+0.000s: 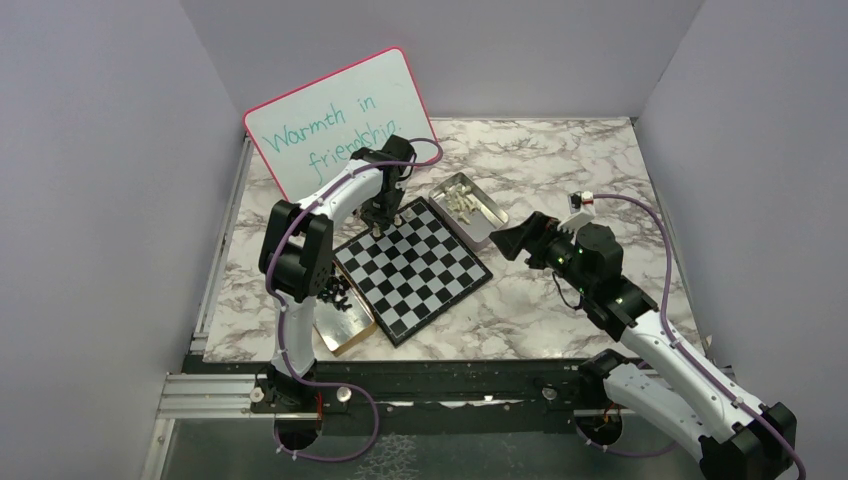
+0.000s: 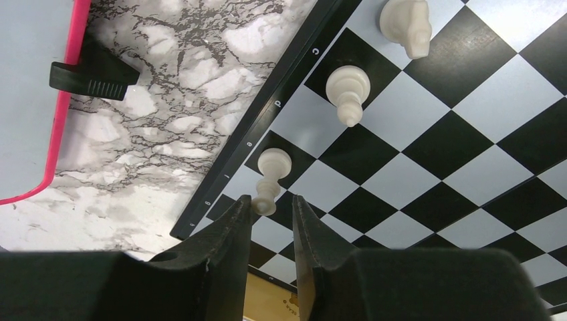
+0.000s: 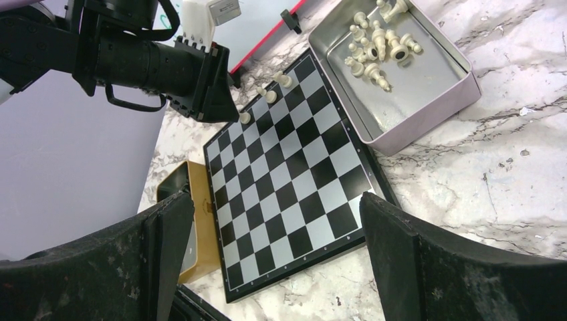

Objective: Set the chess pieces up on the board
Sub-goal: Place the chess piece on the chessboard.

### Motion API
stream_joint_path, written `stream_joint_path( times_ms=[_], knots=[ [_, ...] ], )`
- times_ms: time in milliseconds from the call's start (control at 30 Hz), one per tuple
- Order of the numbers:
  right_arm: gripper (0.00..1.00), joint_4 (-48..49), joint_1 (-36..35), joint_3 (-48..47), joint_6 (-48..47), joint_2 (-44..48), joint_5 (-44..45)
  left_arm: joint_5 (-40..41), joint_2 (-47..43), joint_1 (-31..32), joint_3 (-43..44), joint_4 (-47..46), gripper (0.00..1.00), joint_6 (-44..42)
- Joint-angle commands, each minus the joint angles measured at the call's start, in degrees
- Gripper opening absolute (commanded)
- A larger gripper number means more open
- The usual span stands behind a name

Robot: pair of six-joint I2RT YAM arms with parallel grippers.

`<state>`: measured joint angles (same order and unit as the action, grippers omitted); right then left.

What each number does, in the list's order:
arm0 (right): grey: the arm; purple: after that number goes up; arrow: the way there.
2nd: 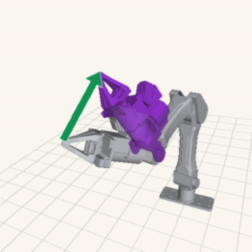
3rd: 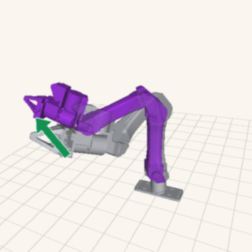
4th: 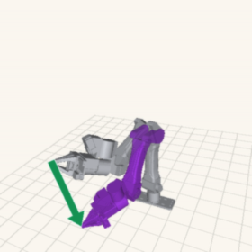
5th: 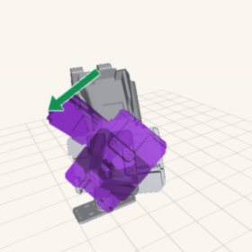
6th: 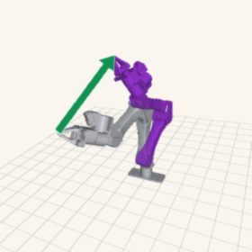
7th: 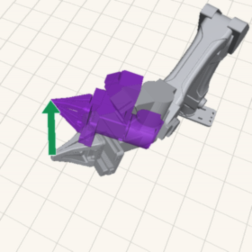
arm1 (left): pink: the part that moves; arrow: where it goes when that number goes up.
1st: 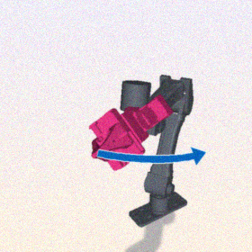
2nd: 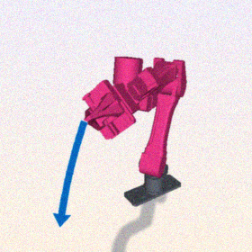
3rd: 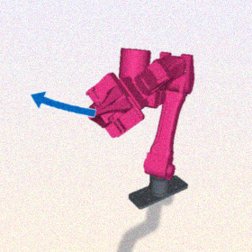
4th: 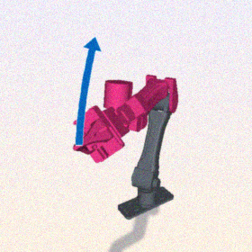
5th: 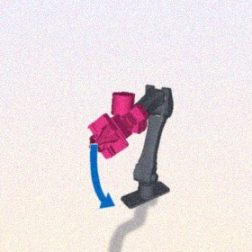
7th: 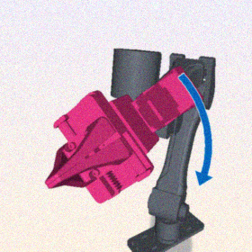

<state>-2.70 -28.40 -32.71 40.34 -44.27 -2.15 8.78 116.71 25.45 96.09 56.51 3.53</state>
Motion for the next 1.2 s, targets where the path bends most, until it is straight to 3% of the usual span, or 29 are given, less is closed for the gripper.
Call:
stream_joint_path(
  times_ms=[0,267,600,1167],
  knots=[
    [1.0,0.5,0.2,0.6,-1.3,0.9,1.7,-1.5,0.9,-0.3,1.9,0.4,0.29,-0.5],
    [1.0,0.7,0.2,0.7,-1.3,0.8,1.7,-1.4,1.0,-0.3,1.8,0.3,0.29,-0.7],
    [1.0,1.2,0.2,0.9,-1.4,0.7,1.3,-1.4,1.5,-0.3,3.2,-0.7,0.15,-0.4],
    [1.0,1.1,0.2,0.9,-1.8,1.1,1.6,-3.2,3.0,-0.3,5.0,-1.3,0.15,-0.3]
  ],
)
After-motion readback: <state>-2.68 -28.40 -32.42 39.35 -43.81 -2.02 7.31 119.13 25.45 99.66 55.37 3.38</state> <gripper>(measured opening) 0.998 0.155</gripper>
